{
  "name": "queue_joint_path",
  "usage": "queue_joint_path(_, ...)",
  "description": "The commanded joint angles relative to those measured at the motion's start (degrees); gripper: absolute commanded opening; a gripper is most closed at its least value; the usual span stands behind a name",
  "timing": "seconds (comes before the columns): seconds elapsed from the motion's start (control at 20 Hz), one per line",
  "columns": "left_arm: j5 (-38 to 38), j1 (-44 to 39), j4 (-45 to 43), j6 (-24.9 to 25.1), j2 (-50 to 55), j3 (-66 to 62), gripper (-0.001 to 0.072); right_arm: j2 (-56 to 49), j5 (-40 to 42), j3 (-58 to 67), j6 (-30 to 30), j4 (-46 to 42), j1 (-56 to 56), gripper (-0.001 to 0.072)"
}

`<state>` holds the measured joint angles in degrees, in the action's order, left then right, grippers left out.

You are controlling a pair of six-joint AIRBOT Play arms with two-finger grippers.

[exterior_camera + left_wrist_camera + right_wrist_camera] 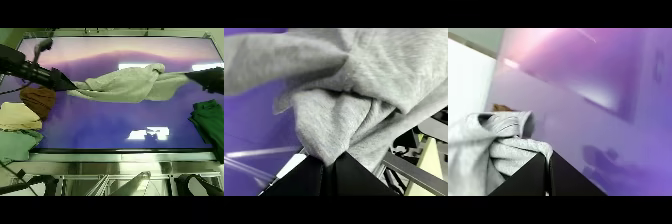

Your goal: Fold the shirts.

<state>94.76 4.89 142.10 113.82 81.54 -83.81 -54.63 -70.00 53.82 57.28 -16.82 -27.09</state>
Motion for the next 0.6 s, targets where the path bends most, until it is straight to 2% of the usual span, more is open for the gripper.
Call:
queue_joint_path(0.0, -2.0, 2.6, -1.0, -0.3, -9.4, 0.0, 0.0023, 7.1, -1.9, 2.1, -1.0, 1.5, -3.5, 0.0016)
queue_joint_path(0.1, -2.4, 2.0, -1.1, -0.3, -11.7, 0.0, 0.0022, 7.5, -4.1, 2.1, -1.0, 1.2, -3.1, 0.0016)
queue_joint_path(0.3, -1.6, 1.6, -2.1, -0.3, -12.3, 0.0, 0.0022, 7.4, 0.3, 2.1, -1.0, -3.6, -4.2, 0.0016)
queue_joint_path(0.55, -2.1, 1.9, -2.5, -0.9, -12.3, 0.0, 0.0022, 6.2, -1.7, 2.0, -1.0, -3.6, -4.7, 0.0016)
